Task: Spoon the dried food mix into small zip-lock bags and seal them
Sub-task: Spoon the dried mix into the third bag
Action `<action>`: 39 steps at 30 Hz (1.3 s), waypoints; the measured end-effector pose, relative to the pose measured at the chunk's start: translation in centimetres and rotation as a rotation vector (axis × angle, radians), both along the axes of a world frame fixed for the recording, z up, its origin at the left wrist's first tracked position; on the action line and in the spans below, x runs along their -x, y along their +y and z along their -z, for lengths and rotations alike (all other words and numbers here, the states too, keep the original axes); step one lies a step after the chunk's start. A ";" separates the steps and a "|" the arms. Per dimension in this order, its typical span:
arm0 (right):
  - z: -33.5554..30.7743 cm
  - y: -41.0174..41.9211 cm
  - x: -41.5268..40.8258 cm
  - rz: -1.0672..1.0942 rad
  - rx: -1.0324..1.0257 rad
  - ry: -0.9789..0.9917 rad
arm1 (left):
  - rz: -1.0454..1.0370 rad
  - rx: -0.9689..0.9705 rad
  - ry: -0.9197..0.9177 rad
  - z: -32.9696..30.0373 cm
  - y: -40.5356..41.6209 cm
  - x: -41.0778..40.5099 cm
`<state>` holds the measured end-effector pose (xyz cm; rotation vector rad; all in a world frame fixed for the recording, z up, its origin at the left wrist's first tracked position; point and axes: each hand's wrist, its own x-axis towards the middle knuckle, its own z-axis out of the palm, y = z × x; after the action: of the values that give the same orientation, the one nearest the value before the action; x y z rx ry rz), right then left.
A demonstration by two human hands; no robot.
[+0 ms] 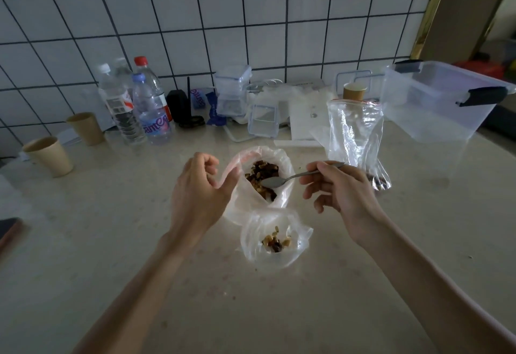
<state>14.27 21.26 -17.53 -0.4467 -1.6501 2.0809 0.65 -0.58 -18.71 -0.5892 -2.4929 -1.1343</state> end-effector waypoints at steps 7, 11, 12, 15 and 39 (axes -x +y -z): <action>0.4 -0.1 2.9 0.133 -0.441 -0.148 | 0.027 0.141 -0.306 1.5 3.5 2.9; 1.3 -0.5 3.5 0.154 -0.541 -0.124 | 0.013 0.078 -0.268 3.2 3.7 2.6; 1.6 -0.6 3.6 0.156 -0.515 -0.125 | 0.031 0.053 -0.263 3.4 3.6 2.5; 2.6 -1.0 3.7 0.134 -0.309 -0.138 | 0.114 -0.027 -0.248 3.4 3.6 2.0; 2.2 -0.1 3.1 -0.005 0.231 -0.079 | 0.166 -0.289 -0.507 1.7 2.1 2.1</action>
<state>11.22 21.16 -19.73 -0.6072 -1.4580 2.2952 -1.43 1.50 -20.44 -0.4770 -2.6323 -1.8674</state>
